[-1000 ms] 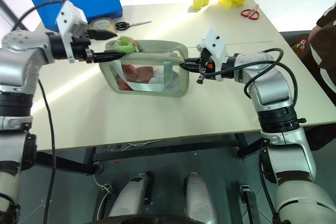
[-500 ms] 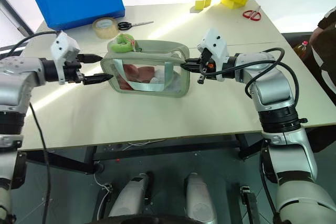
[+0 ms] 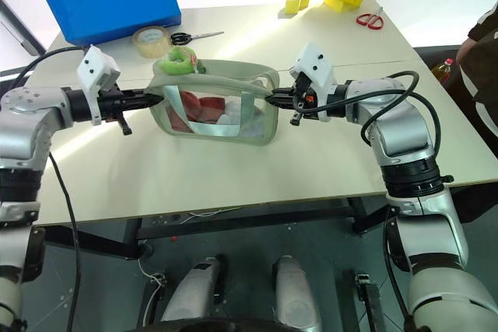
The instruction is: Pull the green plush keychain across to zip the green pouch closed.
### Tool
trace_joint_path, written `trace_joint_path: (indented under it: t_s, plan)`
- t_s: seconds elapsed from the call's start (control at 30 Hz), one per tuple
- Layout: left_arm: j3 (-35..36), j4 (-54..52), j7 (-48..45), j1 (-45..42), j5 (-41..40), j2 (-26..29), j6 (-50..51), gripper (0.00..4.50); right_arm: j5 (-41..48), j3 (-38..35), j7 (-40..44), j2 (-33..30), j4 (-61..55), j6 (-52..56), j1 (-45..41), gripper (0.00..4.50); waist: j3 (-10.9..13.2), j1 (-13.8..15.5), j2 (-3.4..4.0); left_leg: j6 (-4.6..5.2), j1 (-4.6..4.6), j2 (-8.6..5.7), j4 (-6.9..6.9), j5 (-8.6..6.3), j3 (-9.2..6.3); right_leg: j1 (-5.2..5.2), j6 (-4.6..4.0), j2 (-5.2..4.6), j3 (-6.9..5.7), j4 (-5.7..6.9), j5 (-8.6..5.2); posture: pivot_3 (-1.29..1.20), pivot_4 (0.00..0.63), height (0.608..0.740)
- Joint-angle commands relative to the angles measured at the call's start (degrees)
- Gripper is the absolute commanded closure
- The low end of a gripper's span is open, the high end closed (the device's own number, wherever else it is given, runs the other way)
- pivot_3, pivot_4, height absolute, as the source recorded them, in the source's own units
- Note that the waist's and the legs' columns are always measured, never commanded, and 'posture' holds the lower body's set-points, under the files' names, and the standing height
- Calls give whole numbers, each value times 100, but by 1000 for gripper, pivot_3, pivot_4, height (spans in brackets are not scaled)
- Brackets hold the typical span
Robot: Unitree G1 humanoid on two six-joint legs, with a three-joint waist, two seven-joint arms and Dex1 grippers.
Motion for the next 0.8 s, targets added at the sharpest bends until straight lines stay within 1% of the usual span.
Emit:
trace_joint_path:
  t_s: [0.03, 0.1, 0.13, 0.2, 0.23, 0.33, 0.43, 0.5, 0.53, 0.63, 0.7, 0.8]
  plan:
    - [384, -782, 100, 320, -264, 232, 333, 4500, 77, -94, 0, 68, 20, -51, -268, 3408, 0, 11, 0, 0, 0, 0, -1, 0, 0, -1, 0, 0, 0, 1, 0, 0, 150, 740]
    - [435, -979, 196, 507, -290, 241, 401, 4500, 11, -70, 18, 79, 140, -141, -348, 2523, 0, 26, 0, 0, 0, 0, 0, 0, 0, 0, -1, -1, 1, 1, 0, 0, 150, 740]
    - [451, -1030, 259, 576, -279, 231, 390, 4500, -68, -46, 29, 56, 234, -243, -413, 1889, 0, 29, 0, 0, 0, 0, 2, 0, 0, 0, -1, -1, 0, 1, 0, 0, 150, 740]
    - [469, -1029, 385, 669, -248, 193, 365, 4500, -111, -62, 132, -4, 459, -328, -667, 1064, 0, 31, 0, -2, 0, -1, 4, 1, 0, 1, -5, -1, 0, 1, 1, 0, 150, 740]
    - [454, -1001, 410, 695, -220, 193, 314, 4500, -31, -110, 242, -16, 524, -296, -842, 566, 0, 31, 0, -3, 1, -1, 5, 2, 0, 2, -9, -1, 0, 1, 2, 0, 150, 740]
    - [425, -924, 445, 720, -183, 217, 205, 4500, 293, -213, 476, 150, 537, -127, -1488, 566, 1, 15, 2, -2, 1, -1, 4, 5, 0, 1, -13, -1, 0, 1, 3, 0, 150, 740]
    - [398, -818, 433, 617, -179, 233, 175, 4500, 543, -110, 106, 1081, 476, -2, -2086, 566, 1, -38, 2, -2, 6, 2, -5, 5, 0, -1, -11, 2, 1, 2, 4, 0, 150, 740]
    - [382, -770, 414, 572, -166, 239, 138, 4500, 504, 0, -97, 1507, 441, 28, -2170, 566, -2, -64, 0, -3, 16, 7, -19, 5, -2, -1, -10, 7, 0, 10, 4, 0, 150, 740]
    - [364, -730, 406, 526, -161, 230, 127, 4500, 346, 190, -283, 1800, 511, -26, -2153, 566, -4, -66, -3, -3, 17, 12, -21, 5, -7, -1, -10, 13, -3, 12, 4, 0, 150, 740]
    - [291, -650, 385, 436, -133, 204, 71, 4500, -108, 733, -631, 2345, 801, -179, -2085, 566, -4, -48, -4, -7, 17, 10, -20, 7, -8, 0, -10, 14, -4, 12, 4, 0, 150, 740]
    - [260, -644, 357, 422, -135, 199, 51, 4500, -372, 976, -722, 2505, 1052, -380, -2082, 566, -4, -38, -4, -16, 16, 3, -19, 13, -6, 1, -10, 8, -2, 11, 4, 0, 150, 740]
    - [267, -675, 353, 428, -153, 210, 69, 4500, -709, 1083, -1007, 2701, 1672, -660, -2236, 566, -4, -17, -4, -24, 15, 0, -18, 18, -6, 0, -13, 6, -1, 11, 5, 0, 150, 740]
